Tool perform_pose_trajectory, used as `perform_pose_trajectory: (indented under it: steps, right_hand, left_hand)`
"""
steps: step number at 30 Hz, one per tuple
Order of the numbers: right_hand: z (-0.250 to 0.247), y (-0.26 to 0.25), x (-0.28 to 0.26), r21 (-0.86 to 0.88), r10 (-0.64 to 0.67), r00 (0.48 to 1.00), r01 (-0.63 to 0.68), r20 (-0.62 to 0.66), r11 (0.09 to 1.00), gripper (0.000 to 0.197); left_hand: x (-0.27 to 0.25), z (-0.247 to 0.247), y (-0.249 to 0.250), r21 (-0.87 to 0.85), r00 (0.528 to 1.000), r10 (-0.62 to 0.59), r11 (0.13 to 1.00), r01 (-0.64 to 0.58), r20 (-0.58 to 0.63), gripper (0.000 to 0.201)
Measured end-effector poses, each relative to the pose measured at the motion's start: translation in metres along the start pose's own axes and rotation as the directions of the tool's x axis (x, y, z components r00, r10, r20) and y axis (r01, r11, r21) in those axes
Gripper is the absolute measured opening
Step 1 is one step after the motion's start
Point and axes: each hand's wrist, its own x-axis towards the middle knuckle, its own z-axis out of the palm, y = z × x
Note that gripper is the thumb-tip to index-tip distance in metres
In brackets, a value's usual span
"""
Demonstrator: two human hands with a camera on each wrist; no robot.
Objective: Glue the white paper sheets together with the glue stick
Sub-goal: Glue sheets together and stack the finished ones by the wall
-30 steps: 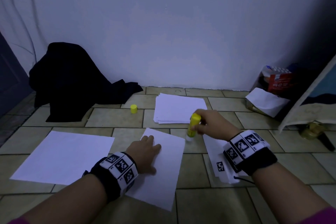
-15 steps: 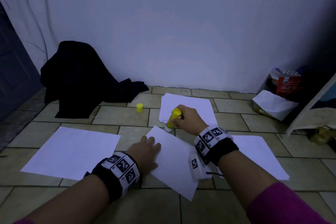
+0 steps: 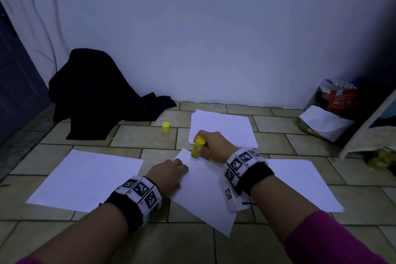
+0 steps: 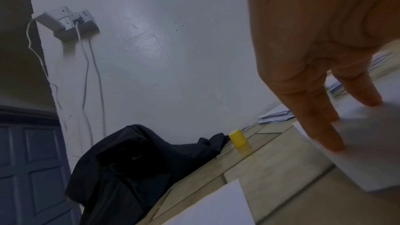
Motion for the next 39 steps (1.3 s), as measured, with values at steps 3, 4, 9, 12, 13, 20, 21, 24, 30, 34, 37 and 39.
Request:
perform_pose_trajectory:
  steps: [3,4,9,12,13,20,21,24,30,34,37,39]
  right_hand:
    - [-0.010,0.015,-0.018,-0.001,-0.004,1.000,0.004,0.031,1.000,0.030]
    - [-0.012,0.021,-0.025,-0.010,-0.006,0.999,0.007,0.037,1.000,0.029]
    - [-0.027,0.049,-0.056,-0.060,-0.021,0.997,0.025,0.069,0.998,0.029]
    - [-0.035,0.063,-0.070,-0.071,0.003,0.996,0.004,0.090,0.998,0.029]
    - [-0.037,0.067,-0.073,-0.072,0.007,0.995,0.000,0.095,0.997,0.028]
    - [-0.055,0.085,-0.084,0.044,0.006,0.997,-0.010,0.079,0.999,0.017]
    - [-0.058,0.086,-0.084,0.193,0.026,1.000,-0.027,0.004,0.981,0.016]
    - [-0.060,0.079,-0.079,0.658,0.167,0.954,0.039,-0.248,0.752,0.016]
    - [-0.031,0.047,-0.057,0.975,0.321,0.927,0.147,-0.194,0.164,0.012]
    - [-0.009,0.035,-0.040,0.997,0.222,0.973,-0.073,0.066,0.023,0.025]
    - [0.002,0.025,-0.026,0.984,0.119,0.983,-0.151,0.139,0.098,0.028]
    - [0.005,0.016,-0.015,0.978,0.069,0.987,-0.154,0.146,0.137,0.019]
  left_hand:
    - [0.001,-0.003,-0.002,0.087,1.000,-0.013,0.996,0.015,-0.016,0.055]
    - [0.000,-0.003,-0.003,0.114,1.000,-0.020,0.993,0.022,-0.018,0.056]
    - [0.000,-0.006,-0.004,0.103,1.000,-0.020,0.994,0.020,-0.004,0.059]
    - [0.001,-0.007,-0.008,0.038,0.999,-0.047,0.998,0.047,-0.011,0.062]
    - [0.001,-0.006,-0.009,0.017,0.998,-0.058,0.998,0.058,-0.014,0.063]
    - [-0.002,-0.004,-0.014,0.052,0.999,-0.038,0.998,0.040,-0.025,0.067]
    - [-0.003,-0.003,-0.015,0.065,0.999,-0.037,0.997,0.040,-0.037,0.069]
    - [-0.004,0.004,-0.015,0.043,0.998,-0.043,0.998,0.045,-0.055,0.075]
    - [-0.006,0.016,-0.020,0.015,0.998,-0.014,1.000,0.014,-0.057,0.057]
    - [-0.010,0.019,-0.021,-0.036,0.999,-0.026,0.999,0.025,-0.033,0.060]
    - [-0.006,0.024,-0.023,-0.149,0.999,-0.024,0.988,0.027,0.023,0.062]
    - [-0.003,0.028,-0.024,-0.191,0.999,-0.019,0.981,0.027,0.041,0.063]
